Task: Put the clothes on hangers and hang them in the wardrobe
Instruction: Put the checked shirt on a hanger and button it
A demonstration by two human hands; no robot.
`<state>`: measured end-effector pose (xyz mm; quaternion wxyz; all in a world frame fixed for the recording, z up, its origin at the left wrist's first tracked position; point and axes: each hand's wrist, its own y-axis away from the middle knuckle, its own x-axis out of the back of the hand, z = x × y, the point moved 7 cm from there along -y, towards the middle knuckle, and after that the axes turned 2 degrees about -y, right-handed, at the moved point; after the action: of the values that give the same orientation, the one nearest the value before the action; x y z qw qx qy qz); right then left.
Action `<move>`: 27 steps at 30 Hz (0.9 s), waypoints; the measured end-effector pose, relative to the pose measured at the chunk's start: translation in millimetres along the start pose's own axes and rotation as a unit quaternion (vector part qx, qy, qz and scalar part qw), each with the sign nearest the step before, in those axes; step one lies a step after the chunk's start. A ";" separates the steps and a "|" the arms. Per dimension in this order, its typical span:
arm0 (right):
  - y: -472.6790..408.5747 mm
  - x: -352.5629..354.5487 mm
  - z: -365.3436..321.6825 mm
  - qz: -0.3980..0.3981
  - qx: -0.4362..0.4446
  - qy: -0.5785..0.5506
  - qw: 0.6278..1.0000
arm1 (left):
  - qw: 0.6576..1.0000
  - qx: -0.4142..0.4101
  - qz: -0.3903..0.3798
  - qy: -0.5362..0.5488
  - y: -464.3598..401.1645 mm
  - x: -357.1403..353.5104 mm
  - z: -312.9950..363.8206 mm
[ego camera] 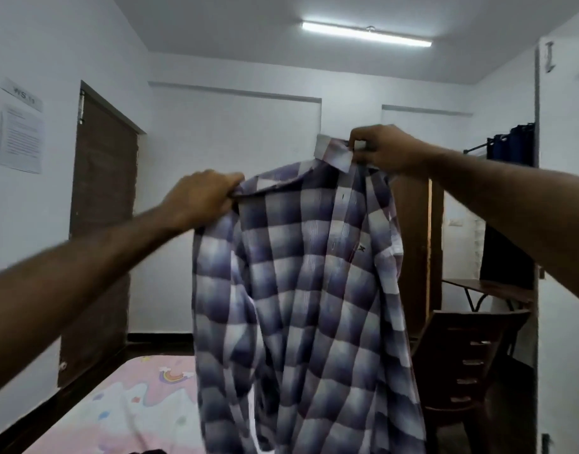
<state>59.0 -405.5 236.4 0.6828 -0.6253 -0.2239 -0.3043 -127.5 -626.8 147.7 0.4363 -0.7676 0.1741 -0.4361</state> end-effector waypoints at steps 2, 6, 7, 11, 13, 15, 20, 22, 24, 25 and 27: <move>-10.8 22.2 -10.4 0.021 0.016 0.025 0.999 | 0.998 -0.006 0.041 -0.042 -10.7 31.5 -12.4; -19.1 42.3 -24.3 0.019 0.032 0.033 0.999 | 0.994 0.052 0.093 0.010 -18.0 70.8 -45.7; -19.2 42.4 -28.6 0.011 0.042 0.030 0.999 | 0.993 0.065 0.096 0.028 -16.6 76.2 -52.1; -15.1 43.4 -45.0 -0.032 0.056 0.017 0.998 | 0.983 0.073 0.116 0.119 3.1 96.3 -60.8; -11.5 44.8 -47.7 -0.057 0.050 0.017 0.997 | 0.985 0.033 0.112 0.125 17.0 104.2 -58.4; -9.0 42.1 -48.4 -0.070 0.043 0.015 0.996 | 0.991 -0.012 0.085 0.104 29.9 109.9 -55.4; -21.0 -0.8 -51.1 -0.145 0.033 0.026 0.989 | 0.991 -0.050 -0.032 0.123 53.6 101.0 -57.8; -28.5 -25.8 -47.6 -0.183 0.018 0.010 0.983 | 0.986 -0.029 -0.068 0.151 59.8 85.2 -74.9; -36.7 -55.5 -39.7 -0.204 0.001 -0.020 0.979 | 0.981 0.008 -0.099 0.167 69.2 63.6 -97.5; -40.0 -74.4 -34.6 -0.213 -0.007 -0.039 0.976 | 0.976 0.030 -0.118 0.181 75.9 50.2 -108.7; -46.1 -124.4 -22.9 -0.223 -0.021 -0.077 0.972 | 0.954 0.084 -0.168 0.232 94.4 14.0 -130.6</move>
<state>-63.7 -412.8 181.4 0.5652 -0.5957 -0.4028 -0.4043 -216.2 -756.2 108.6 0.3674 -0.6241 0.1018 -0.6821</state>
